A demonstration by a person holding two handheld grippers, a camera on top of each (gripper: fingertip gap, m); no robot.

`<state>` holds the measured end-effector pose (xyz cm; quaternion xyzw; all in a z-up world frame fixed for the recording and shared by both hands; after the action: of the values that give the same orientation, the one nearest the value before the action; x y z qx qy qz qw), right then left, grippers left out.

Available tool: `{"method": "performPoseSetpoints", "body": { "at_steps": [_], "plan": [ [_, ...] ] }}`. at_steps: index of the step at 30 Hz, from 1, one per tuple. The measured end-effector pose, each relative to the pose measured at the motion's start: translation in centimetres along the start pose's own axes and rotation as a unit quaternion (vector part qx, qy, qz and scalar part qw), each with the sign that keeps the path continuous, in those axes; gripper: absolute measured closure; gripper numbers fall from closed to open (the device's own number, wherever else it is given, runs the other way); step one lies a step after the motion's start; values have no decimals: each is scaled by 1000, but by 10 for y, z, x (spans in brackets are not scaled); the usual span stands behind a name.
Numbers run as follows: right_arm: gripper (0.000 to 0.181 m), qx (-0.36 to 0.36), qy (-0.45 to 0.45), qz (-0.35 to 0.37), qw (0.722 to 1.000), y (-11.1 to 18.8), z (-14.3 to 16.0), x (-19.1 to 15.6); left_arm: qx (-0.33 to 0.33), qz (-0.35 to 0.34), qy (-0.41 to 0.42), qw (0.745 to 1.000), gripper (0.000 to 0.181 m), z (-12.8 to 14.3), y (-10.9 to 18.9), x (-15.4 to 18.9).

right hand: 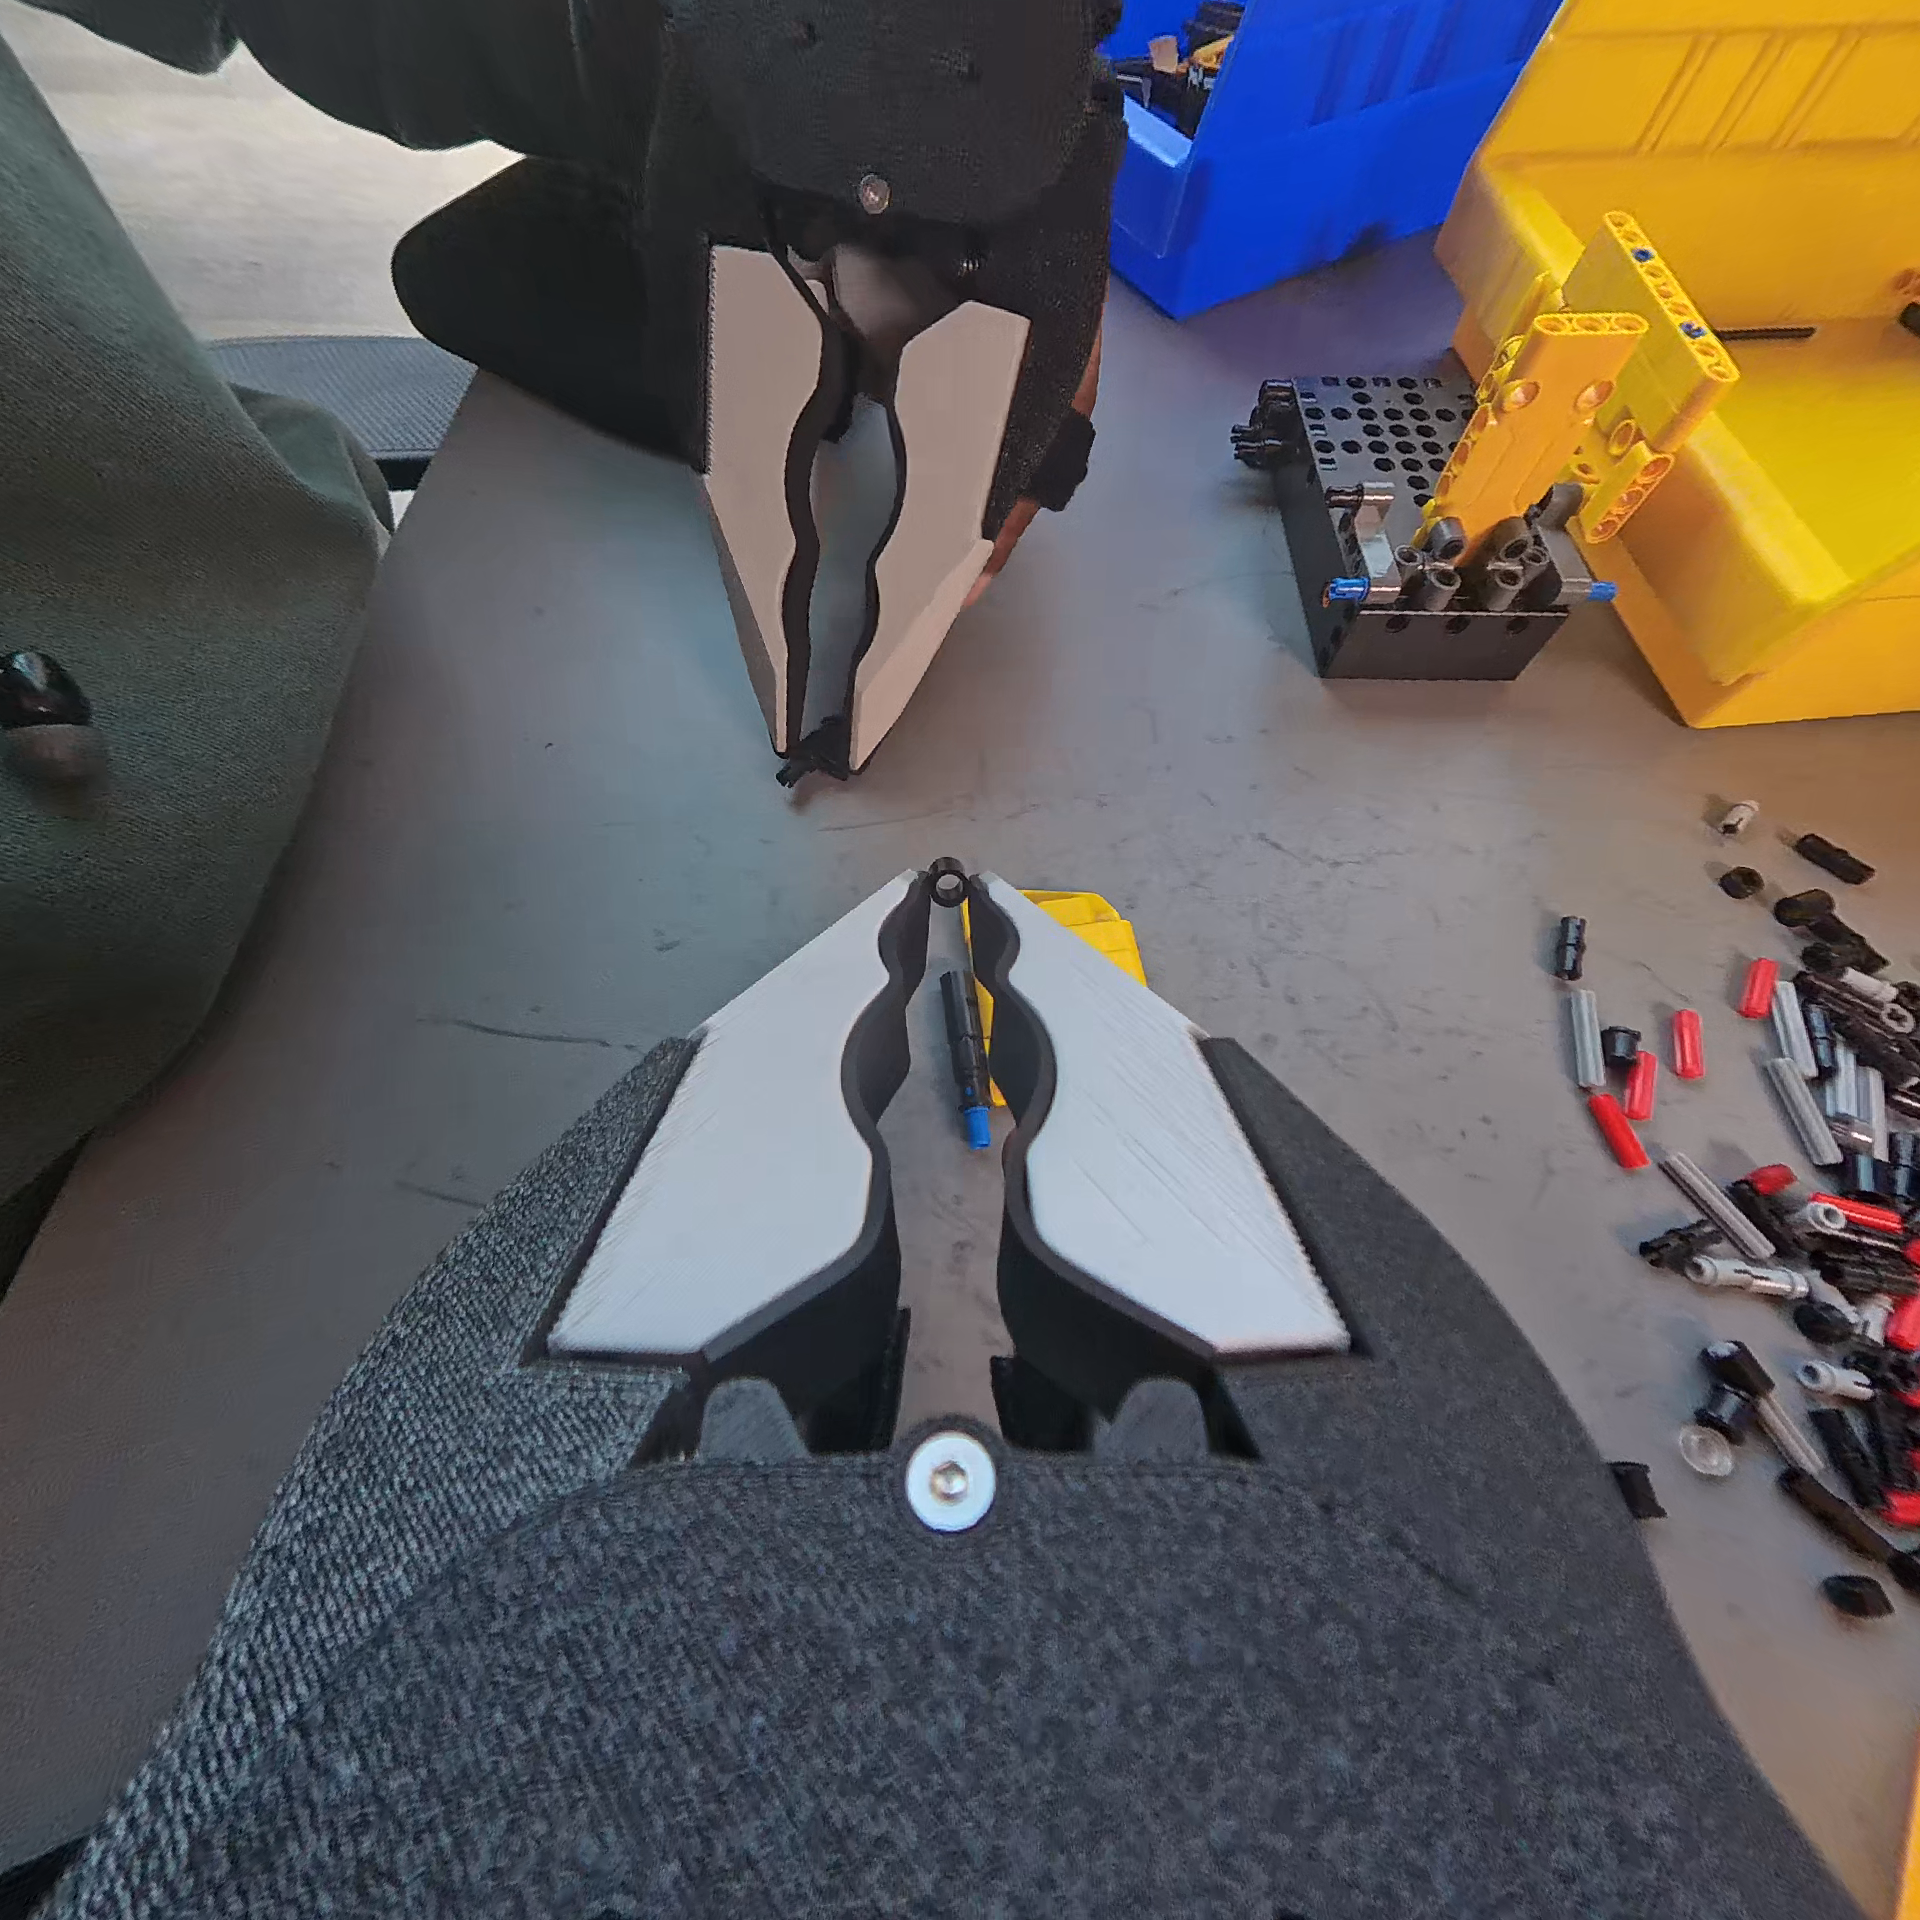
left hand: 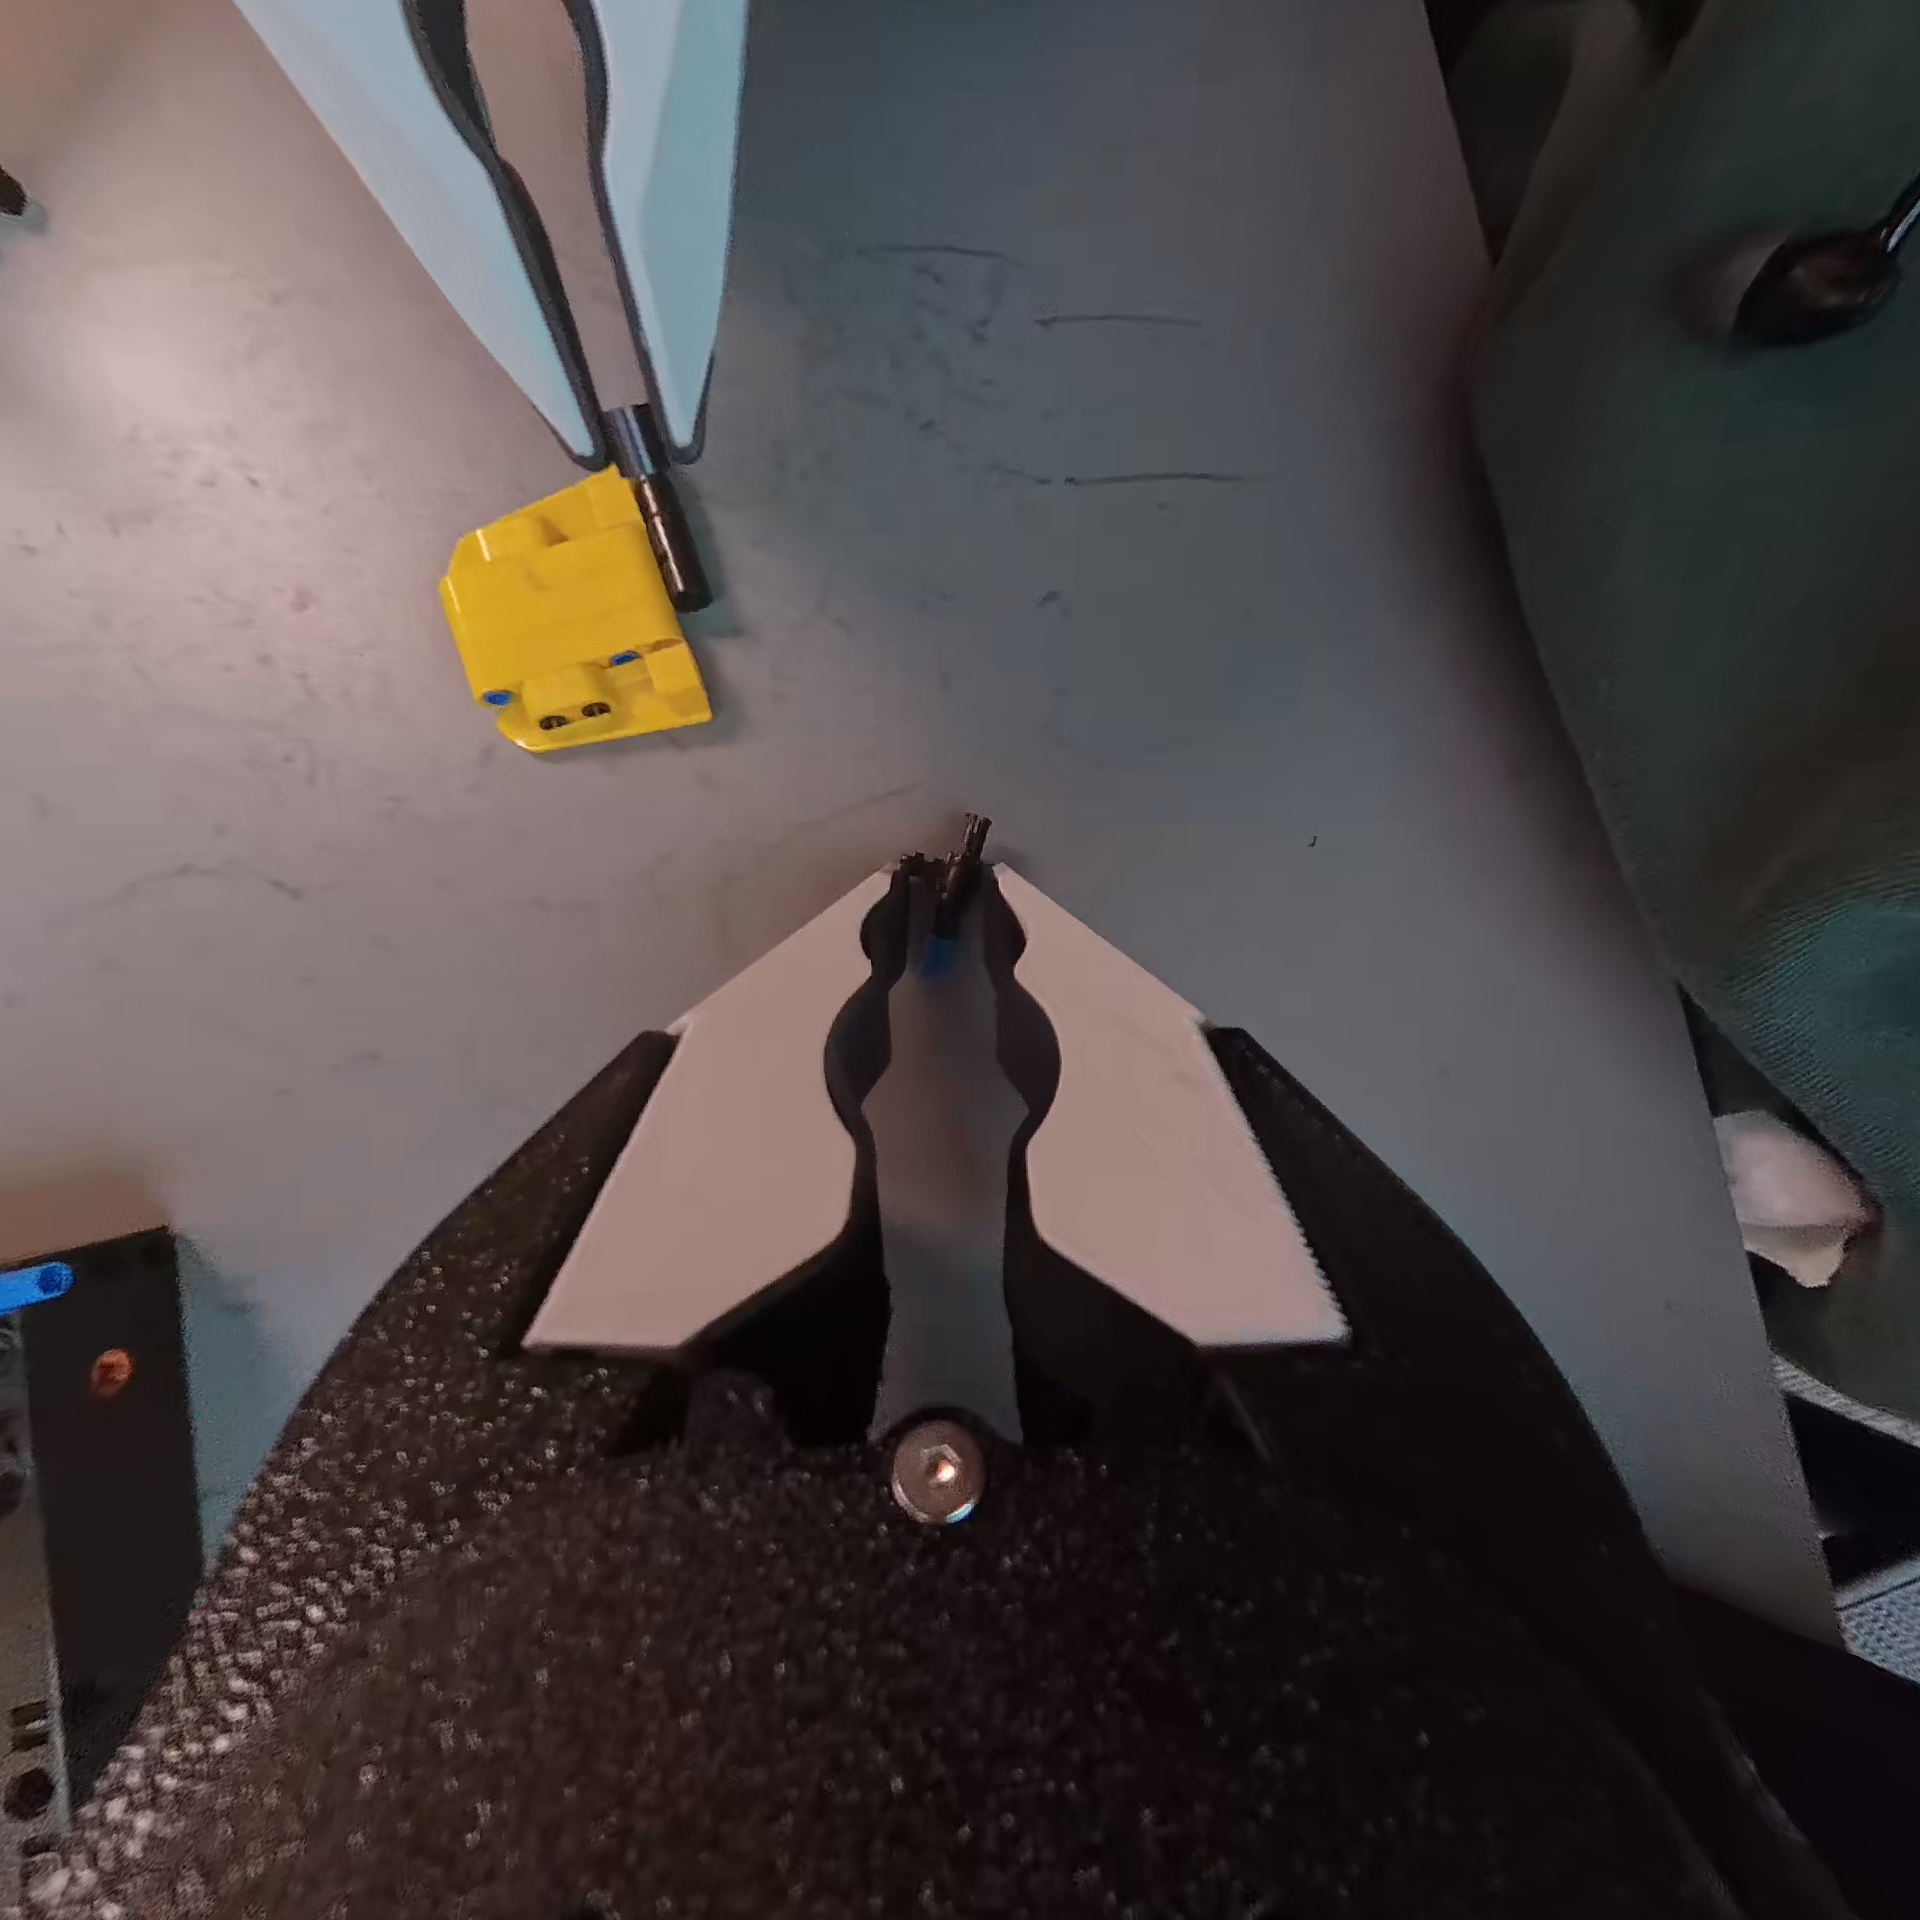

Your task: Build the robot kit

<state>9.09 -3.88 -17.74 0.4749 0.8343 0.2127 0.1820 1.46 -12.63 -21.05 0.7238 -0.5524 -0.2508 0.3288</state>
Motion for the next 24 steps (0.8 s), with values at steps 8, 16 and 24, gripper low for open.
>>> {"method": "performPoseSetpoints", "body": {
  "at_steps": [8,16,24],
  "plan": [
    [175,-6,0,-12,1000,-3,3,-3,2,-27,49,998,168,-3,-2,-8],
    [174,-18,20,-28,999,-12,5,-13,17,-72,54,996,163,-1,5,-5],
    [174,-20,17,-29,999,-15,8,-13,-2,-87,29,996,171,0,-2,-6]
  ]
}}
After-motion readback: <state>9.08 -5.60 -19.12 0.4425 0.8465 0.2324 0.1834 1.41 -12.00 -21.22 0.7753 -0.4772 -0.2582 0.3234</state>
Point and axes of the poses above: each gripper's, where its closed fingertips meet, y back along the fingers, z out of its underside, x = y × z across the jaws, the point moved 4 cm from there along y, back along the fingers, and after that the axes turned 8 degrees about -y, right-handed, at the moved point
